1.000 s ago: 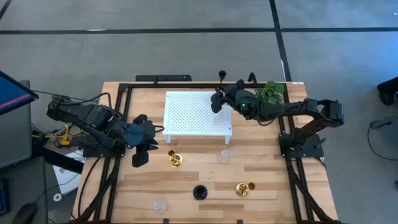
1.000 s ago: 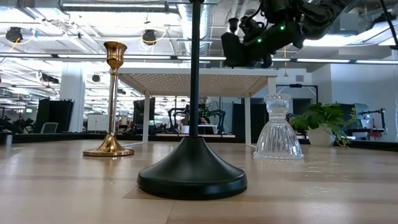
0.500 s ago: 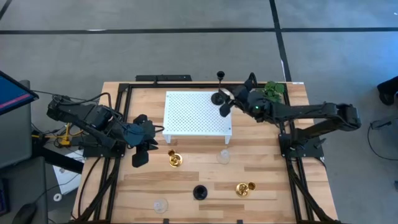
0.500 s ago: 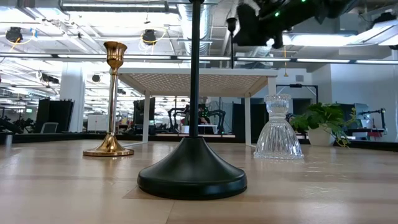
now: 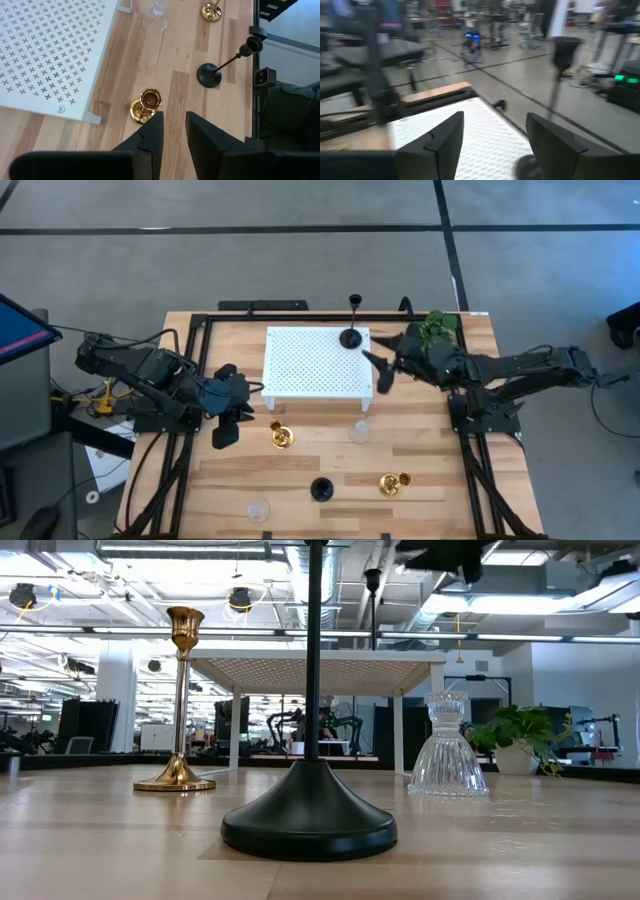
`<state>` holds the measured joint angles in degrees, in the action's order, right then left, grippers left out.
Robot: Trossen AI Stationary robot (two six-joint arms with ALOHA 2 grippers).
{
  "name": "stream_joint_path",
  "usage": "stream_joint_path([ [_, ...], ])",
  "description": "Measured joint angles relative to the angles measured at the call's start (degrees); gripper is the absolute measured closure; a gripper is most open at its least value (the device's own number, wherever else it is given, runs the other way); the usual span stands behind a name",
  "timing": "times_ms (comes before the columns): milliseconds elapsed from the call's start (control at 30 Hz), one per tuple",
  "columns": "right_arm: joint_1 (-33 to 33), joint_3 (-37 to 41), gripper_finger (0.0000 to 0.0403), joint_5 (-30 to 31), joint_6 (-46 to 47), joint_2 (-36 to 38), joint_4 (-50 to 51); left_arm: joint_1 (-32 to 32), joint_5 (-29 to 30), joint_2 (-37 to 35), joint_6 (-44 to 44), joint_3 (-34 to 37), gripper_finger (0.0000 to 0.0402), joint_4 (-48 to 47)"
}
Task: Pick & Place candle stick holders
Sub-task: Put the right golden candle holder on the shelf
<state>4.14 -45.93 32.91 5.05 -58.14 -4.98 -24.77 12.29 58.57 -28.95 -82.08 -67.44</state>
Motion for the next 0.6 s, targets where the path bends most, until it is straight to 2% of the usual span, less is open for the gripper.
stream_joint_path([
  [300, 10.7, 0.0, 0.0255, -0.1, 0.0, 1.1, 3.3, 0.0, 0.0, 0.0, 0.0, 0.0, 0.0321, -0.2],
  [600, 17.9, 0.0, 0.0325, 0.0, 0.2, -2.6, 3.5, 0.0, 0.0, 0.0, 0.0, 0.0, 0.0321, -0.2],
])
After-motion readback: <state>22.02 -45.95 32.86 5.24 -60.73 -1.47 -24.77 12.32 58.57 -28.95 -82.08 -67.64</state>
